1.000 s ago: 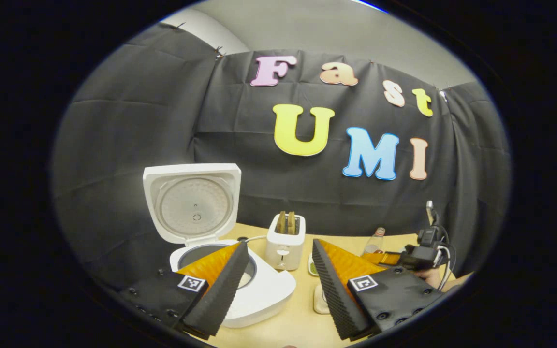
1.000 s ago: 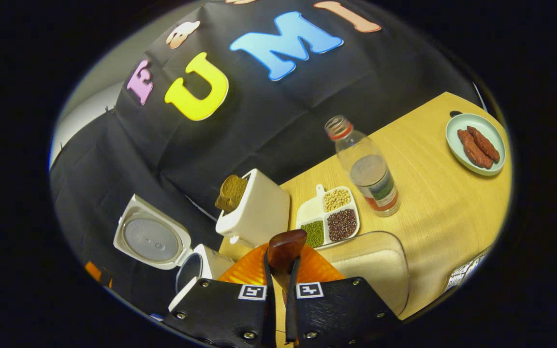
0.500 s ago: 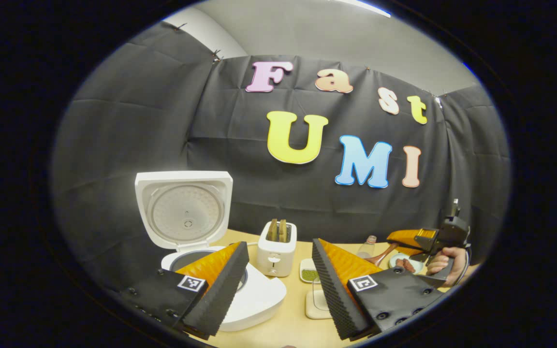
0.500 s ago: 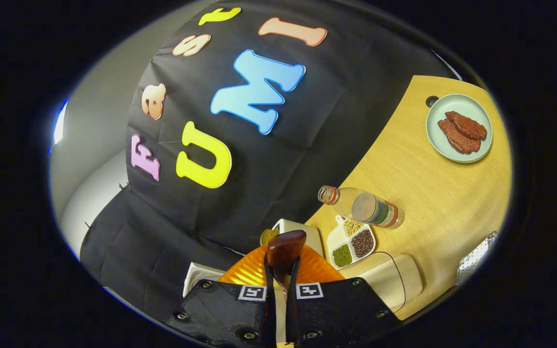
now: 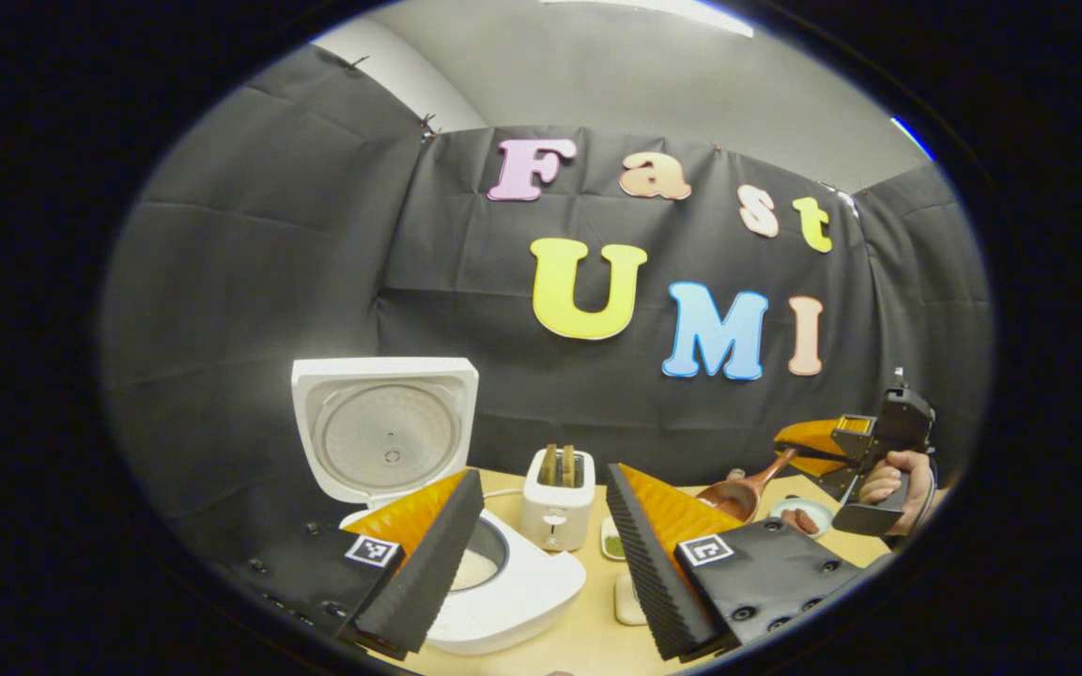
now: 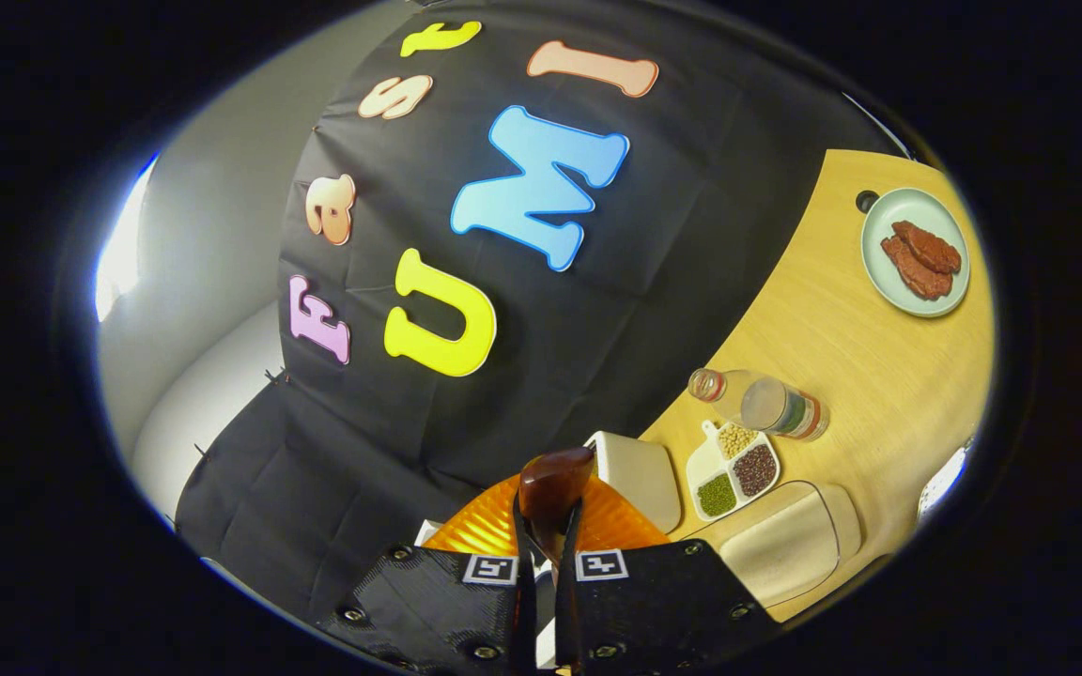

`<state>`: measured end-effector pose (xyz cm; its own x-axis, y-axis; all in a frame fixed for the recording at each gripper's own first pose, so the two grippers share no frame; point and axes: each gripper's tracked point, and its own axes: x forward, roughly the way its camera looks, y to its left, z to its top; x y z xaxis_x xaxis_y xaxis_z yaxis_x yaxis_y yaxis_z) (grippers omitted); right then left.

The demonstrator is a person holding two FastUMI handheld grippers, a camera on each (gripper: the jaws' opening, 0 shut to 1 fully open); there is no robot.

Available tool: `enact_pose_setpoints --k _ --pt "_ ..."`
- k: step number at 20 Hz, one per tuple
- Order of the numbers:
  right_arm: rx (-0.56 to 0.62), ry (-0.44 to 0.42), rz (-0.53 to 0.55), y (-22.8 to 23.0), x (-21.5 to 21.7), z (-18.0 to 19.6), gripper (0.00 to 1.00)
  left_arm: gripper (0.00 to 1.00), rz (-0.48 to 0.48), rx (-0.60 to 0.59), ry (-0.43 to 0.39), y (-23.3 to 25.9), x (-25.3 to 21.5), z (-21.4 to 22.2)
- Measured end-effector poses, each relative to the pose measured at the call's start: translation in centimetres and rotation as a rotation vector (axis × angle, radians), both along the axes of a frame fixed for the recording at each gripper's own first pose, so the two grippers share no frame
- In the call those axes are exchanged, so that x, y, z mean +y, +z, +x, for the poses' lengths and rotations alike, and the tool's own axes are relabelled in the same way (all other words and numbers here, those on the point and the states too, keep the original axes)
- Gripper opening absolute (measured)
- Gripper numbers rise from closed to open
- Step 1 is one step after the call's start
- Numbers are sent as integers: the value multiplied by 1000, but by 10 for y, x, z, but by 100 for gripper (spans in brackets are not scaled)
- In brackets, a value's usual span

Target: Close the left gripper, press the button to open the rice cooker; take a wooden spoon from the chopstick holder with the right hand, scoop a spoonful of rice and pour it into the rice cooker, then put the wooden spoon back into the chopstick holder.

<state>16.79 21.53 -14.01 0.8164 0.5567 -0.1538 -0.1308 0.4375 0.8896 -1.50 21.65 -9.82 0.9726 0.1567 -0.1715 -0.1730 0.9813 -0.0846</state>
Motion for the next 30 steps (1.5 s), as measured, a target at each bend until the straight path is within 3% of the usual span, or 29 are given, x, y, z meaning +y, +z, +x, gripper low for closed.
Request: enact_pose_setpoints --k 7,13,17,25,30 --pt "27 57 126 18 54 -5 8 94 12 -16 22 6 24 -15" --pt "38 126 151 27 103 -16 8 93 40 -44 -3 7 38 -26" --pt "35 164 128 26 134 -15 8 94 34 -54 -28 4 51 -32" --pt "12 241 66 21 197 -9 8 93 21 -50 5 -7 81 -45" --pt "-22 287 -43 12 239 -8 8 94 11 -41 26 -18 92 -51"
